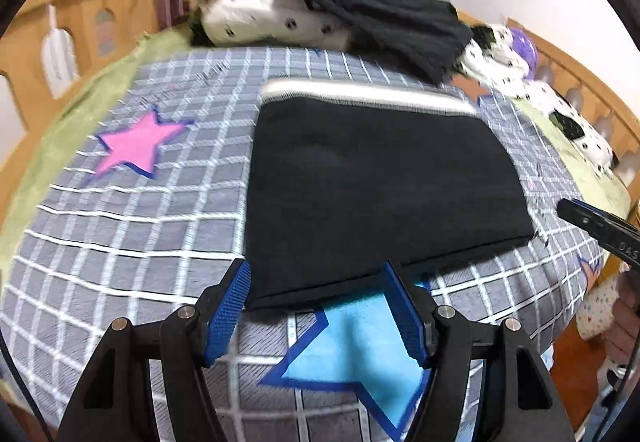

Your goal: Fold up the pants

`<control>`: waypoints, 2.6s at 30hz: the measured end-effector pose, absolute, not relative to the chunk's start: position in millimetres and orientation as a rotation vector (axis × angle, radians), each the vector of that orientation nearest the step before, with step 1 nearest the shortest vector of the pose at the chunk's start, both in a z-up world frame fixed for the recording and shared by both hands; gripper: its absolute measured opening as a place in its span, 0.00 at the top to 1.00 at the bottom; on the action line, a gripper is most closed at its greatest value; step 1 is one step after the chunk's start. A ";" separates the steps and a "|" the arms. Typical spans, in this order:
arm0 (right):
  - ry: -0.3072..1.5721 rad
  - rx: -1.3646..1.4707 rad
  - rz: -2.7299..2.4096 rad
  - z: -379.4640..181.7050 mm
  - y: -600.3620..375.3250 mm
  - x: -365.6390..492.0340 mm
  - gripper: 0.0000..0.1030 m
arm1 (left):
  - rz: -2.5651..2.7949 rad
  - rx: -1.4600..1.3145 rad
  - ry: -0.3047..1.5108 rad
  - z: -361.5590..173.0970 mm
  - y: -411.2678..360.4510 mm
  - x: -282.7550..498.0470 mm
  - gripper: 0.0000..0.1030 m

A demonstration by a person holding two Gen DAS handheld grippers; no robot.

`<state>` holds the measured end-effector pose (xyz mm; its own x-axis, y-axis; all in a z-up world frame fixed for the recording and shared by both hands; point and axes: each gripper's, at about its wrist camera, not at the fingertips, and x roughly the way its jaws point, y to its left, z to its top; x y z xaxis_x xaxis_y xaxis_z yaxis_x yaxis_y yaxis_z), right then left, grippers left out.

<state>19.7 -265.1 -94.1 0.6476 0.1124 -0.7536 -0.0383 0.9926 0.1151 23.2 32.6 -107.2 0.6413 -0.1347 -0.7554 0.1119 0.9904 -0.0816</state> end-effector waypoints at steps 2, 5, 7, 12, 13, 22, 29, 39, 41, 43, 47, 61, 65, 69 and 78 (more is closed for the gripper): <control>0.840 0.089 0.045 -76.8 -265.6 9.2 0.49 | -0.112 -0.030 0.841 -91.5 32.4 12.7 0.36; 0.798 0.085 0.004 -51.0 -265.3 -9.1 0.48 | -0.093 -0.032 0.812 -71.0 29.8 -2.0 0.32; 0.783 0.104 0.009 -38.1 -266.2 -21.2 0.48 | -0.078 -0.021 0.788 -60.5 25.2 -11.4 0.29; 0.775 0.078 -0.035 -21.8 -264.5 -43.3 0.23 | -0.072 0.034 0.764 -42.7 12.5 -27.0 0.27; 0.750 0.059 -0.046 -18.4 -263.0 -50.0 0.18 | -0.067 0.035 0.753 -39.3 11.5 -31.5 0.27; 0.741 -0.011 -0.107 -7.3 -264.3 -82.6 0.09 | -0.089 0.017 0.735 -25.1 0.0 -53.4 0.27; 0.730 -0.009 -0.124 -1.8 -269.7 -91.0 0.09 | -0.100 0.012 0.726 -20.5 -4.7 -57.6 0.27; 0.718 0.008 -0.132 2.3 -272.6 -94.8 0.09 | -0.092 -0.007 0.729 -21.5 -0.8 -56.4 0.27; 0.717 0.004 -0.135 2.7 -271.8 -94.8 0.09 | -0.092 -0.007 0.729 -21.4 -0.7 -56.0 0.27; 0.717 0.002 -0.135 2.6 -271.1 -95.2 0.09 | -0.089 -0.004 0.729 -21.4 -0.6 -56.0 0.27; 0.716 -0.003 -0.136 2.2 -270.2 -95.2 0.09 | -0.079 0.005 0.728 -22.6 -1.0 -55.4 0.27; 0.720 -0.014 -0.137 -0.7 -268.5 -92.7 0.09 | -0.053 0.011 0.734 -24.8 -1.6 -52.3 0.27; 0.720 -0.018 -0.140 -1.3 -267.1 -92.1 0.09 | -0.051 0.008 0.734 -24.7 -1.6 -51.7 0.27; 0.722 -0.013 -0.136 -2.0 -267.5 -91.3 0.09 | -0.043 0.014 0.734 -24.1 -2.5 -51.2 0.27; 0.728 -0.003 -0.138 -3.3 -269.3 -87.8 0.09 | -0.037 0.020 0.742 -24.9 -5.7 -50.7 0.27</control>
<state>-87.8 -269.3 -3.3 0.7380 -0.1270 -0.6627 0.1247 0.9909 -0.0511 -50.7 -5.7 -24.9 0.7368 -0.0264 -0.6756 0.0406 0.9992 0.0053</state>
